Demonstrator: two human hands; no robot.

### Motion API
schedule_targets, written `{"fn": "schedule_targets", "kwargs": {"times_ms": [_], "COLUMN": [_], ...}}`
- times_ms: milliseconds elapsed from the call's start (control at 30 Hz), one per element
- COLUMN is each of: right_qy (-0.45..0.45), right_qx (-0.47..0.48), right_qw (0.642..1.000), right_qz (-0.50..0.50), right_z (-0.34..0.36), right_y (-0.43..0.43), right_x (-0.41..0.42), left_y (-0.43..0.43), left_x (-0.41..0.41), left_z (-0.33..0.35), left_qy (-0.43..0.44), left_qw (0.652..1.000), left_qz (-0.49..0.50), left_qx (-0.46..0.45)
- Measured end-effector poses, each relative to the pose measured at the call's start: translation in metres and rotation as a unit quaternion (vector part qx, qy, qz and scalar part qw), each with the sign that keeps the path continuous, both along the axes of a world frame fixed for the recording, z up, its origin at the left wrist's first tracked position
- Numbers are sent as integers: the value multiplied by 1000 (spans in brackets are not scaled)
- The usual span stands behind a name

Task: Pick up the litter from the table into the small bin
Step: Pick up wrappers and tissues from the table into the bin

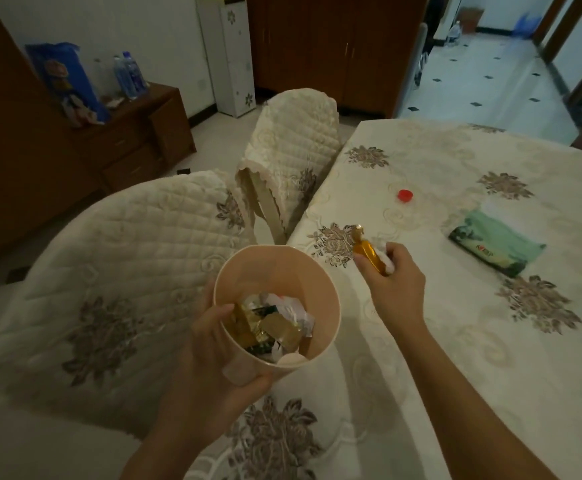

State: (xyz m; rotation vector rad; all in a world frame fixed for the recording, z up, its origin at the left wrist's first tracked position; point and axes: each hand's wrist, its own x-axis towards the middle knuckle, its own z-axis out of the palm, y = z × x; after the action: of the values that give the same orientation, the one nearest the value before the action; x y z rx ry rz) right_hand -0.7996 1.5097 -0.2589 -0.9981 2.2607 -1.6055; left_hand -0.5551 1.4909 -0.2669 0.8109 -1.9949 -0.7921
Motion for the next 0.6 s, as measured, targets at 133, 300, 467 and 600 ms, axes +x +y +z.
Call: {"fn": "schedule_targets", "kwargs": {"times_ms": [133, 300, 467, 600], "right_qy": [84, 256, 302, 273], "right_qx": [8, 158, 141, 12], "right_qw": [975, 877, 862, 914], "right_qz": [205, 376, 383, 301], "right_z": [70, 114, 149, 189], "right_y": [12, 6, -9, -27], "right_x": [53, 125, 196, 257], "left_y": [13, 18, 4, -26], "left_x": [15, 52, 116, 185], "left_z": [13, 39, 66, 96], "left_qy": [2, -20, -6, 27], "left_qw": [1000, 998, 995, 993], "left_qz": [15, 56, 101, 108], "left_qx": [4, -7, 10, -32]}}
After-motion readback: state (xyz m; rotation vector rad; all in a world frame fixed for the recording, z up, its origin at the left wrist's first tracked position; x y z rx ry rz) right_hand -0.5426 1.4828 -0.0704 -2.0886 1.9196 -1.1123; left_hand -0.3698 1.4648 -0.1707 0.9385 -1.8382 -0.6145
